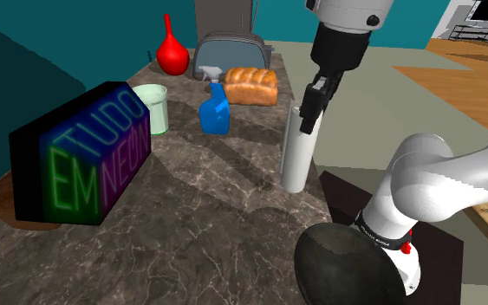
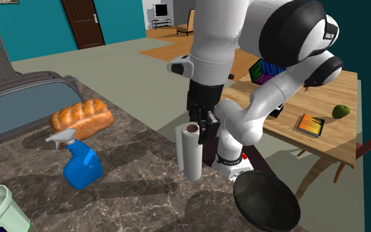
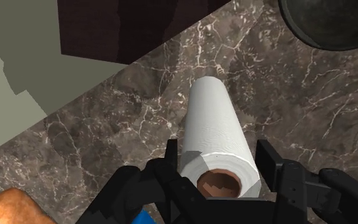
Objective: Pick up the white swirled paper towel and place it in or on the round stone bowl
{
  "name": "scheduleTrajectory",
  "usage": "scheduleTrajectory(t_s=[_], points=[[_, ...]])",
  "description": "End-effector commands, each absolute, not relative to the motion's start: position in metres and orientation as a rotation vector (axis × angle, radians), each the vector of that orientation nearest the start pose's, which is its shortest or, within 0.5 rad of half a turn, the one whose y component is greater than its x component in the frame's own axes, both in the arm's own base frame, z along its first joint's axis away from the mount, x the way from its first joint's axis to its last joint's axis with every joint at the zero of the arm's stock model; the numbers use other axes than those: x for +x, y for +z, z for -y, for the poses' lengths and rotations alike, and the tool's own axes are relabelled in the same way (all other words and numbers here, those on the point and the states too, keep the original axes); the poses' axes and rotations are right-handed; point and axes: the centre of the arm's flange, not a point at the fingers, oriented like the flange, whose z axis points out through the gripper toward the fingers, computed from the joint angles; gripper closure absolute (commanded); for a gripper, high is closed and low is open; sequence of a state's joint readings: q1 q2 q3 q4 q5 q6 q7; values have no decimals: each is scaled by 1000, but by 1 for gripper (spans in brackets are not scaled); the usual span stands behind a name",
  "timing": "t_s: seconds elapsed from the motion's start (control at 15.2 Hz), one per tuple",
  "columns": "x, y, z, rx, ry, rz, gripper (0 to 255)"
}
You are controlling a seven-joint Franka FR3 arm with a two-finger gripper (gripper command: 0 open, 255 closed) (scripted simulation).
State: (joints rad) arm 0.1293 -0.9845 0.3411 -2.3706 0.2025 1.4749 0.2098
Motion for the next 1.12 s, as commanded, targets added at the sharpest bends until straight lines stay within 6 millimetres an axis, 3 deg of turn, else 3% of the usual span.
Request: scheduleTrajectory(t_s=[0.0, 1.06], points=[[205, 619, -178, -3194, -122, 235, 255], [205, 703, -178, -3194, -122, 235, 255]])
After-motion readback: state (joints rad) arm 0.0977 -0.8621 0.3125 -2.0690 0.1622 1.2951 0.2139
